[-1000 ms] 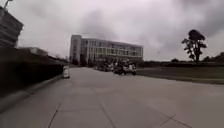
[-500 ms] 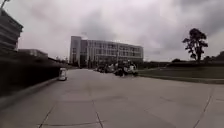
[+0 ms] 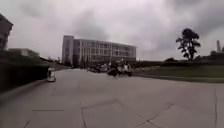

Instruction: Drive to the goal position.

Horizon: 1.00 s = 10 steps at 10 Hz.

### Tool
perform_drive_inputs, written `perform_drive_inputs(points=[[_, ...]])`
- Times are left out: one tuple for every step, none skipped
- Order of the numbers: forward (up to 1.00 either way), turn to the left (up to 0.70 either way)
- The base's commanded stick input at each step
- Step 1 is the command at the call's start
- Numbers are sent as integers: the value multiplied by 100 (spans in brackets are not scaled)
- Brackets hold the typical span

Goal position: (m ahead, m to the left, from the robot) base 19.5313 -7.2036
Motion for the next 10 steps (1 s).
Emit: perform_drive_inputs(points=[[50, 28], [50, 42], [50, 50], [50, 50], [50, 50], [50, 50], [50, 50], [50, 50], [50, 50], [50, 50]])
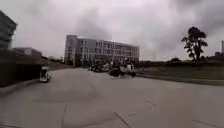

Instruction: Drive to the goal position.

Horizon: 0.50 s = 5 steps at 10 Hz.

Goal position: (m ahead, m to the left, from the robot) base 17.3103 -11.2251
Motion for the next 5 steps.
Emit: perform_drive_inputs(points=[[50, 48], [50, 47], [50, 17], [50, 0], [50, 0]])
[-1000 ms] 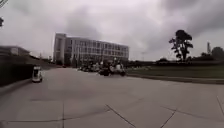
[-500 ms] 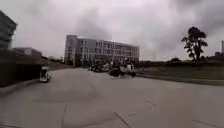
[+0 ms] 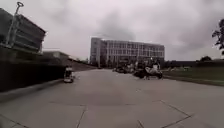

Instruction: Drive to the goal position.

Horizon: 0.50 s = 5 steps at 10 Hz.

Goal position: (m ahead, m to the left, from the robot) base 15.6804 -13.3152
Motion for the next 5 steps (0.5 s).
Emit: perform_drive_inputs(points=[[50, 0], [50, 0], [50, 0], [50, 0], [50, 0]])
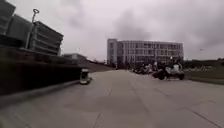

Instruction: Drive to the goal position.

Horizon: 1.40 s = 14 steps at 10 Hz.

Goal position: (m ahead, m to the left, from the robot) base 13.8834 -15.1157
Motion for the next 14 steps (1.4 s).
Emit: perform_drive_inputs(points=[[50, 0], [50, 0], [50, 0], [50, 0], [50, 0], [50, -10], [50, -24], [50, -42], [50, -34], [50, -3], [50, 0], [50, 0], [50, 0], [50, 0]])
